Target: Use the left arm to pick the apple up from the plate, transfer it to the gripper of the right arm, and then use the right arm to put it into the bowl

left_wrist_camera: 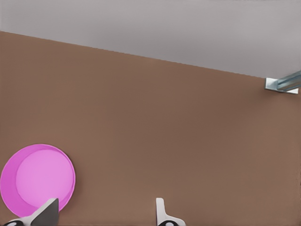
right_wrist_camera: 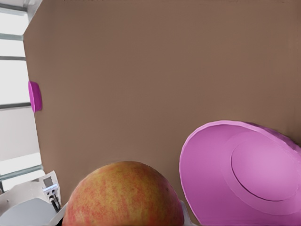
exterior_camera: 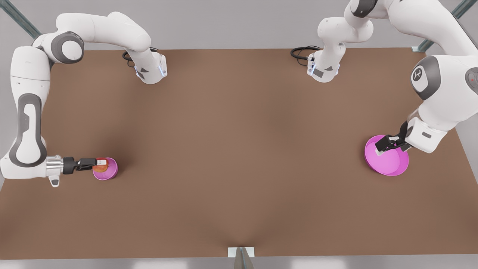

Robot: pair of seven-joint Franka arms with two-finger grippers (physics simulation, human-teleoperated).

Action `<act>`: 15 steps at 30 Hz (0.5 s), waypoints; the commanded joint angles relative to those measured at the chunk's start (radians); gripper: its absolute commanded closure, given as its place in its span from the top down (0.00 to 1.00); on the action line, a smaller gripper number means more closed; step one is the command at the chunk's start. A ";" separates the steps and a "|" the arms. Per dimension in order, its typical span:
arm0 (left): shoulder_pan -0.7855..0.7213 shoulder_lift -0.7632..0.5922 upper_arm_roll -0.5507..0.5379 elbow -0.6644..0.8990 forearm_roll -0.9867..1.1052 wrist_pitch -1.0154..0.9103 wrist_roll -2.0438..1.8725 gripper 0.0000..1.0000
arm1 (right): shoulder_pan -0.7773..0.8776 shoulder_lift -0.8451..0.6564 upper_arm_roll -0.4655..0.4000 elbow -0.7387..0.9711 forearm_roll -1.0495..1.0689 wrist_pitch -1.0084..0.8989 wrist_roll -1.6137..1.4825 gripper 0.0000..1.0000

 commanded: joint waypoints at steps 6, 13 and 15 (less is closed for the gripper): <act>0.000 -0.003 0.000 0.001 -0.006 -0.009 -0.199 1.00 | 0.004 0.004 0.002 0.001 -0.116 0.186 -0.006 0.76; 0.000 -0.003 0.000 0.001 -0.008 -0.009 -0.199 1.00 | 0.010 0.003 0.002 0.001 -0.172 0.189 -0.003 0.79; 0.000 -0.003 0.000 0.001 -0.008 -0.009 -0.199 1.00 | 0.010 0.003 0.002 -0.001 -0.190 0.189 -0.001 0.86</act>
